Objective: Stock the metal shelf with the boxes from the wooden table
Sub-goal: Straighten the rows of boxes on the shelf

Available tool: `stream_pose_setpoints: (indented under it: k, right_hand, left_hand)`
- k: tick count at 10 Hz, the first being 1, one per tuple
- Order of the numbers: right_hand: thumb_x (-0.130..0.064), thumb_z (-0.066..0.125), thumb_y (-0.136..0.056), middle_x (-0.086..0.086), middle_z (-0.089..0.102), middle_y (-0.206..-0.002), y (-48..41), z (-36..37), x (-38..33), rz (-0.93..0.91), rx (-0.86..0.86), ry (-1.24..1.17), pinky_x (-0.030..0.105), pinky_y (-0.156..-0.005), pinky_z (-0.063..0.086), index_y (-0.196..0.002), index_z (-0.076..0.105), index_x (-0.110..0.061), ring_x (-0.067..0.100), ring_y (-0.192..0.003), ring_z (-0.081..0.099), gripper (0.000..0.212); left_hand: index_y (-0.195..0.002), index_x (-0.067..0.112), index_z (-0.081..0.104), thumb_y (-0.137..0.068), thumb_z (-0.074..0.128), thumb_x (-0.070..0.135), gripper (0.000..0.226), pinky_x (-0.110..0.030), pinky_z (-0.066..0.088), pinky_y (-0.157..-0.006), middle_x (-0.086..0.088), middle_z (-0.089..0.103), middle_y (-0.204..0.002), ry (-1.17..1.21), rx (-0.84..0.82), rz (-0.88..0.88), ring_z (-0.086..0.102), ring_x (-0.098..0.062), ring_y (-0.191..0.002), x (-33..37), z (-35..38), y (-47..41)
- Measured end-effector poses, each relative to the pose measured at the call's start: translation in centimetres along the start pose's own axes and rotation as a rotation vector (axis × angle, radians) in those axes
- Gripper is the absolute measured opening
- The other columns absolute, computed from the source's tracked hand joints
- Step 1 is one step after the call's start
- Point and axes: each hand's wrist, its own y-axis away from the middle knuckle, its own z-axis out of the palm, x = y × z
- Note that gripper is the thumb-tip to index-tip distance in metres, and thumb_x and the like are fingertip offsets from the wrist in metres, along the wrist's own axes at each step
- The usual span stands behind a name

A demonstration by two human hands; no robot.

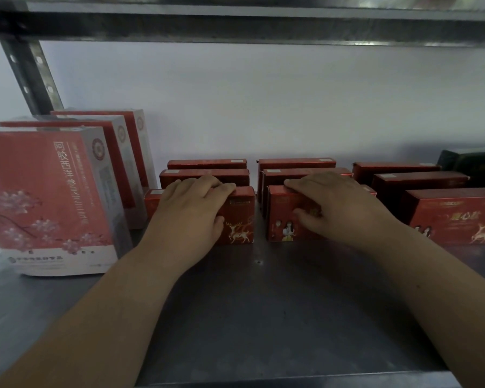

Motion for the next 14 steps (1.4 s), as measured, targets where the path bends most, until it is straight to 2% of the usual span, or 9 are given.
stream_pose_setpoints:
  k: [1, 5, 6, 7, 8, 9, 11, 12, 14]
  right_hand:
    - [-0.042, 0.061, -0.09, 0.004, 0.065, -0.131, 0.0, 0.1, 0.0, -0.001, 0.001, 0.007, 0.042, -0.107, 0.042, -0.143, 0.055, -0.019, 0.026, -0.124, 0.058, 0.058]
    - [-0.059, 0.041, -0.085, 0.003, 0.064, -0.133, 0.1, 0.2, 0.2, -0.026, 0.056, -0.001, 0.04, -0.109, 0.041, -0.142, 0.056, -0.021, 0.024, -0.125, 0.057, 0.07]
    - [-0.054, 0.046, -0.087, 0.003, 0.067, -0.128, 0.2, 0.3, 0.1, -0.048, 0.155, -0.027, 0.04, -0.104, 0.044, -0.136, 0.061, -0.02, 0.025, -0.121, 0.06, 0.062]
    - [-0.046, 0.053, -0.091, 0.002, 0.068, -0.124, 0.3, -0.4, 0.3, -0.029, 0.235, -0.14, 0.04, -0.098, 0.05, -0.131, 0.066, -0.02, 0.023, -0.118, 0.06, 0.049]
    - [-0.037, 0.059, -0.092, 0.002, 0.069, -0.117, 0.5, -1.9, 1.6, -0.044, 0.296, -0.206, 0.037, -0.091, 0.053, -0.121, 0.069, -0.019, 0.022, -0.11, 0.062, 0.036]
    - [-0.034, 0.058, -0.095, 0.001, 0.067, -0.108, 0.3, -4.4, 5.2, -0.038, 0.23, -0.184, 0.036, -0.085, 0.05, -0.115, 0.068, -0.022, 0.019, -0.098, 0.061, 0.026]
    - [-0.032, 0.059, -0.095, 0.001, 0.065, -0.121, -1.2, -7.5, 16.1, 0.092, -0.043, -0.058, 0.033, -0.089, 0.045, -0.122, 0.065, -0.025, 0.02, -0.108, 0.058, 0.028]
    - [-0.026, 0.063, -0.093, 0.0, 0.063, -0.127, -2.4, -6.9, 19.6, 0.118, -0.216, -0.026, 0.034, -0.092, 0.045, -0.124, 0.064, -0.026, 0.021, -0.114, 0.057, 0.031]
    - [-0.027, 0.067, -0.091, -0.005, 0.062, -0.126, -3.1, -4.6, 23.0, 0.074, -0.344, -0.069, 0.034, -0.094, 0.046, -0.113, 0.068, -0.033, 0.016, -0.112, 0.056, 0.023]
  left_hand:
    - [-0.142, 0.022, 0.05, -0.084, 0.07, 0.025, 0.061, -0.051, 0.042, -0.105, -0.002, 0.056, -0.133, 0.004, 0.0, 0.005, 0.053, -0.026, -0.121, 0.0, 0.0, 0.0]
    - [-0.145, 0.024, 0.048, -0.086, 0.067, 0.033, 0.063, -0.053, 0.038, -0.109, -0.004, 0.051, -0.139, 0.037, -0.001, -0.012, 0.047, -0.028, -0.129, 0.0, -0.1, 0.1]
    - [-0.139, 0.018, 0.055, -0.088, 0.063, 0.029, 0.053, -0.05, 0.043, -0.103, -0.008, 0.053, -0.132, 0.068, 0.104, 0.028, 0.048, -0.03, -0.123, 0.6, -0.6, 0.1]
    - [-0.125, 0.014, 0.063, -0.088, 0.059, 0.021, 0.037, -0.039, 0.049, -0.085, -0.007, 0.058, -0.114, 0.092, 0.158, 0.158, 0.052, -0.026, -0.106, 2.4, -1.2, 0.1]
    - [-0.118, 0.019, 0.065, -0.09, 0.052, 0.027, 0.032, -0.036, 0.05, -0.076, -0.002, 0.059, -0.108, 0.104, 0.038, 0.345, 0.052, -0.02, -0.099, 5.8, -1.1, 0.0]
    - [-0.122, 0.026, 0.063, -0.092, 0.048, 0.035, 0.035, -0.036, 0.053, -0.078, 0.003, 0.057, -0.112, 0.115, -0.113, 0.467, 0.051, -0.016, -0.107, 10.3, -0.4, -0.6]
    - [-0.135, 0.036, 0.051, -0.098, 0.045, 0.049, 0.039, -0.032, 0.046, -0.095, 0.01, 0.05, -0.128, 0.177, -0.378, 0.388, 0.042, -0.008, -0.119, 18.4, 1.4, -3.5]
    - [-0.133, 0.036, 0.054, -0.097, 0.049, 0.051, 0.04, -0.027, 0.042, -0.097, 0.01, 0.05, -0.129, 0.29, -0.427, 0.322, 0.042, -0.005, -0.118, 20.5, 2.8, -3.9]
    - [-0.138, 0.04, 0.051, -0.096, 0.053, 0.048, 0.043, -0.025, 0.033, -0.11, 0.016, 0.043, -0.141, 0.444, -0.482, 0.261, 0.035, 0.003, -0.13, 20.8, 3.9, -3.2]
